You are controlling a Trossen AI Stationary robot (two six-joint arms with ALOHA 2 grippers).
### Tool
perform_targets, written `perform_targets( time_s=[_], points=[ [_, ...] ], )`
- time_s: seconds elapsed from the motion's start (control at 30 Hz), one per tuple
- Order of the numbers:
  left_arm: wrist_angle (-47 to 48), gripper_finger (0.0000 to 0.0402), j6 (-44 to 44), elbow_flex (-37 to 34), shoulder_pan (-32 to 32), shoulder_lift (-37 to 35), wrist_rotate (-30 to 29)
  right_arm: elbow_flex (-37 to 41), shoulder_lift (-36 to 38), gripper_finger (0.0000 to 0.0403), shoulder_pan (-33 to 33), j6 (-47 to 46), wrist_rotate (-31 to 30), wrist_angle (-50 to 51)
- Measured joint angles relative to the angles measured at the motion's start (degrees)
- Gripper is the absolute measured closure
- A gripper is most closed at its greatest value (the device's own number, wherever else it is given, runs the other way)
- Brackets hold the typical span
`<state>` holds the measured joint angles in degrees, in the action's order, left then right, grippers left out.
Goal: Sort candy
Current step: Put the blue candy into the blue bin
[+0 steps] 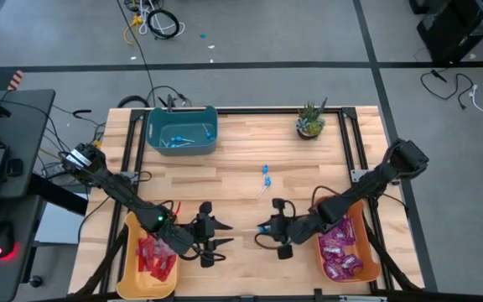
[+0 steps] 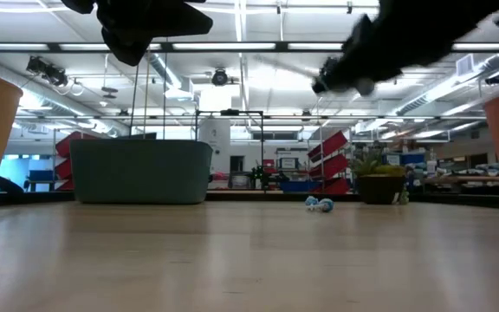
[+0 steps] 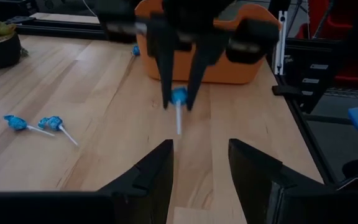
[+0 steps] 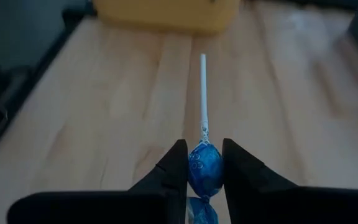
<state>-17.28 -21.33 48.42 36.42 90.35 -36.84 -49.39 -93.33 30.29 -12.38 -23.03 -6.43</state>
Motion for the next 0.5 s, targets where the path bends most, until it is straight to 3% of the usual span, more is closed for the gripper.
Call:
perform_targets(
  time_s=[0.27, 0.5],
  points=[
    [-2.2, 0.0245, 1.3, 0.0, -2.1, 0.0, 0.0, -0.1, 1.6, 0.0335, -2.1, 6.4, 0.0, -9.4],
    [-2.9, 0.0245, 1.4, 0.1, -3.9, 0.0, 0.0, -0.1, 1.5, 0.0334, -3.0, 7.3, 0.4, -10.6]
  ],
)
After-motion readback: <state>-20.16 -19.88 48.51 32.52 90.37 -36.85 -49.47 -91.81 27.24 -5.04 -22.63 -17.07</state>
